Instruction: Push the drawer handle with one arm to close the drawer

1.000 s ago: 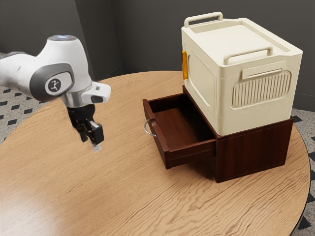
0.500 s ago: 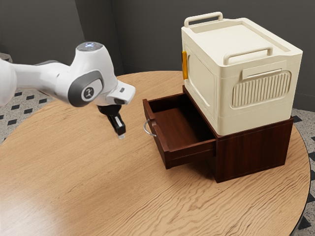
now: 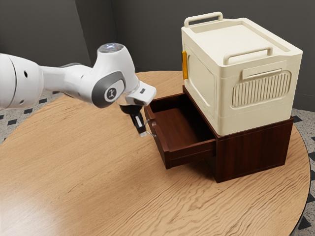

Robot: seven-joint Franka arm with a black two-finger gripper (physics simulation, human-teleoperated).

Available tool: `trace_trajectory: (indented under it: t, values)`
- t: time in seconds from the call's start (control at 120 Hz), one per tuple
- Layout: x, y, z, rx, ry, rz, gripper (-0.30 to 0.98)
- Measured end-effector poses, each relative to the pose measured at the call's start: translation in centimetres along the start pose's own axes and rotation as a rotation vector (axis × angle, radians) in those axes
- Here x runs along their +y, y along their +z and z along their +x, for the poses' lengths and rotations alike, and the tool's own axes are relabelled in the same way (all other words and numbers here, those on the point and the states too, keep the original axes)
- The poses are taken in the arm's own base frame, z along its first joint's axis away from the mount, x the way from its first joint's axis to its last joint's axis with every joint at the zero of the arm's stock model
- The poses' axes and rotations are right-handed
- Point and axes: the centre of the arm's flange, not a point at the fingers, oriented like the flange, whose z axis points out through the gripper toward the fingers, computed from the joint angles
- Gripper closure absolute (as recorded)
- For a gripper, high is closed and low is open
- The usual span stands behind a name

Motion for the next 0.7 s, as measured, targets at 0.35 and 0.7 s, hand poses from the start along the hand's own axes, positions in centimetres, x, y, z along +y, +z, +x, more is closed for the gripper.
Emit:
trace_trajectory:
  t: [0.35, 0.7]
  values:
    - [-1.5, 1.5, 0.8, -0.003, 0.030, 0.000, 0.62]
    - [-1.6, 3.7, 5.4, 0.040, 0.068, -0.002, 0.62]
